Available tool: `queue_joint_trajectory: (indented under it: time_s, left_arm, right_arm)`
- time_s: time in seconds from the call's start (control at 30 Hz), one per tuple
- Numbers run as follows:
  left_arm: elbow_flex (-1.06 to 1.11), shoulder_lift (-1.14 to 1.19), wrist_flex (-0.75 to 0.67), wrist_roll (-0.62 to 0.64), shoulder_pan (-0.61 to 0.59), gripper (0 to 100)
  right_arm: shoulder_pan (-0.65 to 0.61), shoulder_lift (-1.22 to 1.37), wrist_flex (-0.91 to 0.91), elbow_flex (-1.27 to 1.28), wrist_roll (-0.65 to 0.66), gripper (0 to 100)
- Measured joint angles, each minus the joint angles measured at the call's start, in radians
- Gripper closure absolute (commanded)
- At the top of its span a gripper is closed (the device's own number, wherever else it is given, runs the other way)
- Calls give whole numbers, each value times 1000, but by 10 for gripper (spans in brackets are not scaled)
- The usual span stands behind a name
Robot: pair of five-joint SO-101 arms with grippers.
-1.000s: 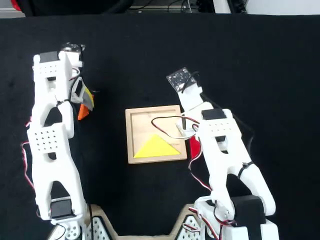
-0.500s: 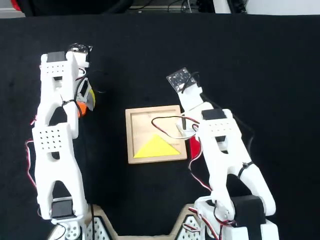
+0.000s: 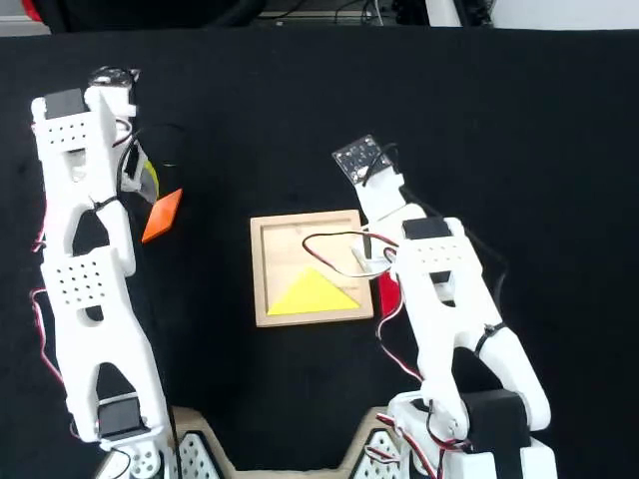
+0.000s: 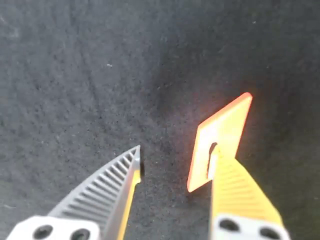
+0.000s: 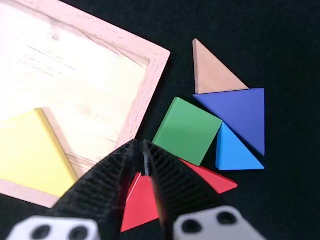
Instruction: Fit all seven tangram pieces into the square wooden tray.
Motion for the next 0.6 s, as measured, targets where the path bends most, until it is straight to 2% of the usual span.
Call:
queue_joint_trajectory:
  time_s: [0.6]
  left_arm:
    - [-26, 127, 5, -9, 68, 781]
  right_arm:
    - [0, 0, 0, 0, 0, 987]
